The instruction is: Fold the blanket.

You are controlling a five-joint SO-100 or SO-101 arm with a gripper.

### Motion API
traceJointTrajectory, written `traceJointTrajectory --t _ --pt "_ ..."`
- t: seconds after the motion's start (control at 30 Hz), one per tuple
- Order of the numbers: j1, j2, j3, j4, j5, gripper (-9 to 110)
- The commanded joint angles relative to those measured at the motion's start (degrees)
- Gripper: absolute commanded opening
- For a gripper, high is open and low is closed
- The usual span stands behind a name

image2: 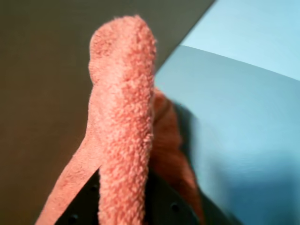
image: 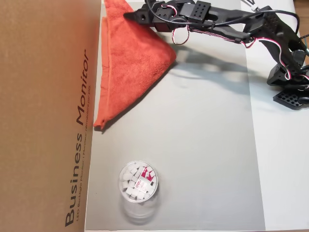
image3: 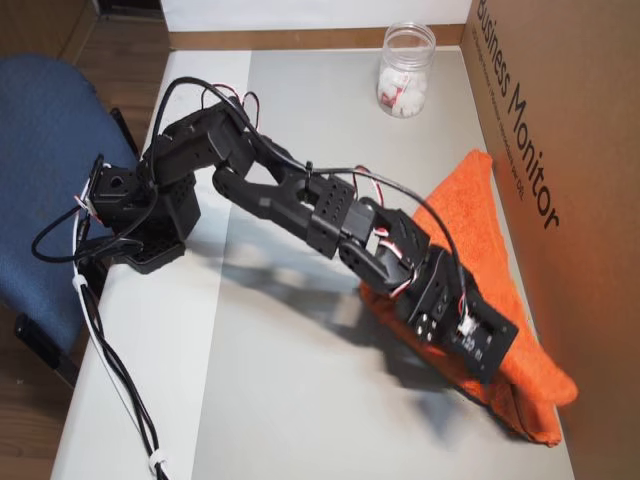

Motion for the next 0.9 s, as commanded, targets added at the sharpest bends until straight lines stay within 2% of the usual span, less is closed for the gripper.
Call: traceJointTrajectory --t 0.0,0.23,0.37,0.63,0.73,0.87 --pt "1.41 0.35 -3.34 -1.32 -0.26 0" --pt "3.08 -2.11 -3.34 -1.23 -7.73 0" --pt "2.9 -2.46 -3.34 -1.32 -8.0 0" --pt "2.02 -1.85 -2.99 -1.32 -7.91 21" --pt "2.02 -1.58 -3.34 -1.32 -8.44 21" --pt "2.99 0.62 -2.29 -0.35 -14.68 21"
